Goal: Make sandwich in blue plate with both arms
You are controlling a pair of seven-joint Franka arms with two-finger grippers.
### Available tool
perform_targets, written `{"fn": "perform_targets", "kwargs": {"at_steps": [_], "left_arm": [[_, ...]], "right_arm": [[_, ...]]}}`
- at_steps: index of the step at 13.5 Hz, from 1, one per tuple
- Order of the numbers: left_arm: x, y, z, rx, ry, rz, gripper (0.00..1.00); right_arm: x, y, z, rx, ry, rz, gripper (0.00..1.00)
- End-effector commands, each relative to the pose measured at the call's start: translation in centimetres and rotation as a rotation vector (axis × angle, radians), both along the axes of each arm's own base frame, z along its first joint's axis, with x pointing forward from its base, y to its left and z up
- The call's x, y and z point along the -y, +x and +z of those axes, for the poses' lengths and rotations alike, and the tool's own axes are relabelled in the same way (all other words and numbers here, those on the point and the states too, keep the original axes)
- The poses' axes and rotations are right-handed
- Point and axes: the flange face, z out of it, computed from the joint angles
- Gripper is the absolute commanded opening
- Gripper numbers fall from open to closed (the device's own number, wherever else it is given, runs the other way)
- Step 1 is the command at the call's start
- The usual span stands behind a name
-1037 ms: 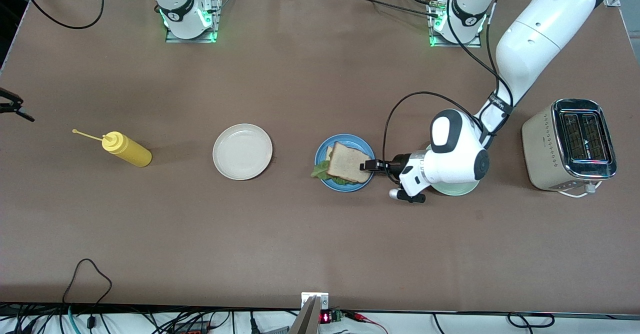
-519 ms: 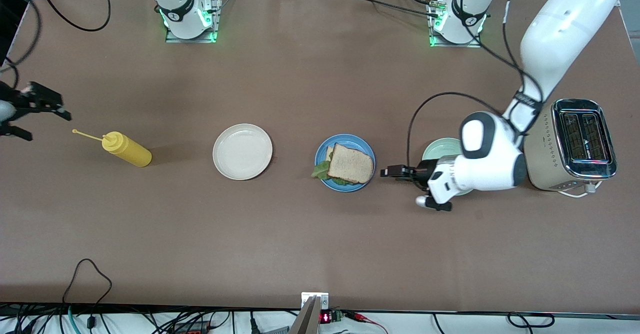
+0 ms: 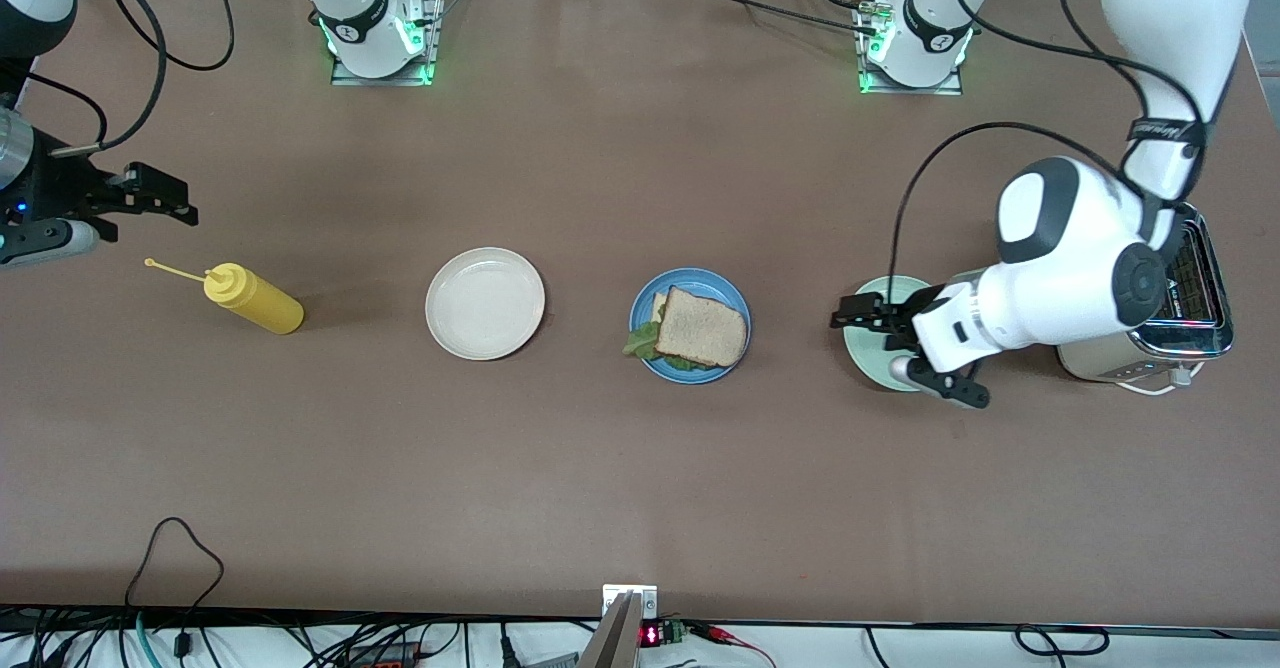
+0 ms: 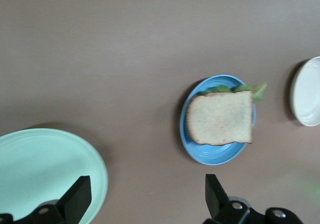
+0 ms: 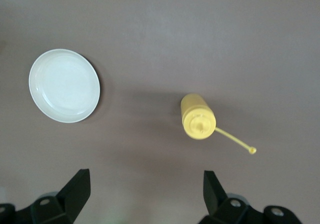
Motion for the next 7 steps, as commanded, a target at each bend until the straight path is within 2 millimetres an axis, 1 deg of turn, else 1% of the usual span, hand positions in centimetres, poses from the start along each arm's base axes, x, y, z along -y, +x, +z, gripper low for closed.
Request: {"fn": "perform_targets", "kwargs": {"at_steps": [1,2,3,4,5,6,7], "left_arm": [[-2.2,0.1,3.8,0.072,0.162,-0.038,1.0],[-1.8,0.0,5.1,0.062,0.217,-0.047,1.0],[-2.8,0.4,6.9,0.055,0.255,-0.026,1.0],[-4.1,0.9,8.6,0.067,0.29,0.005,1.0],[-6.2,1.5,9.8,0.089,0.321,0.052,1.0],[-8.4,1.4,11.6,0.114,0.346,0.096,1.0],[-9.6,0.9,13.8,0.144,0.35,0.123,1.0]], "right_arm": [[-0.4,1.4,0.4,-0.062,-0.022,-0.022,1.0],[-0.3,1.9,0.5,-0.068,-0.023,-0.023,1.0],[-0.2,2.1,0.5,-0.076,-0.025,-0.027,1.0],[-0.4,2.1,0.5,-0.075,-0.026,-0.03,1.0],[-0.5,2.0,0.7,-0.076,-0.024,-0.03,1.0],[-1.0,1.8,1.0,-0.072,-0.026,-0.024,1.0],[-1.1,1.4,1.3,-0.072,-0.026,-0.026,1.0]]}}
